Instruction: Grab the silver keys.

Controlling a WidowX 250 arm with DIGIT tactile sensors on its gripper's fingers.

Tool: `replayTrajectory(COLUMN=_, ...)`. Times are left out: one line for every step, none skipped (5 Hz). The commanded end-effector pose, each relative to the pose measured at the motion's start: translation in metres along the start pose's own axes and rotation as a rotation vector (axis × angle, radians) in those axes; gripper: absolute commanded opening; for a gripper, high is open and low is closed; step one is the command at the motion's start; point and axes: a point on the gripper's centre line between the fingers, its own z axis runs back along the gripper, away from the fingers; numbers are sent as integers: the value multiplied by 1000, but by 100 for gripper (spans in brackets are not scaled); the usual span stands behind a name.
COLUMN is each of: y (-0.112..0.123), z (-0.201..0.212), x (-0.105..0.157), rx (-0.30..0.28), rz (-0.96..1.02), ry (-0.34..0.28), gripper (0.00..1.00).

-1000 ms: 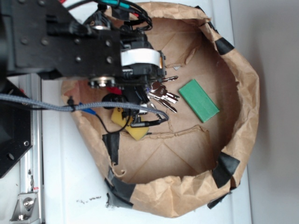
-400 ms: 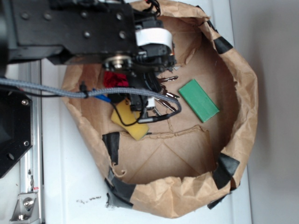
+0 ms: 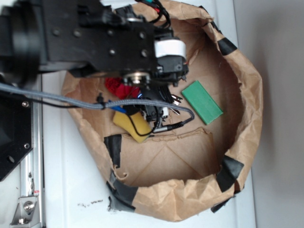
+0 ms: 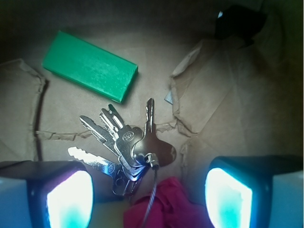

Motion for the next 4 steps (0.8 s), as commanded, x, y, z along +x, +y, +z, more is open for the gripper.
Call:
replayTrajectory(y=0, z=-4, x=10, rx=-1, rz=-21, ry=-32, gripper=100)
replayTrajectory(y=-1, z=-8, x=10, rx=-14, rz=-41, ry=8, gripper=100)
replayTrajectory(y=-3, z=-9, x=8, rx=-17, rz=-49, ry=20, gripper=100)
replayTrajectory(y=-3, z=-14, x=6, rx=-5, rz=-60, ry=13, gripper=100)
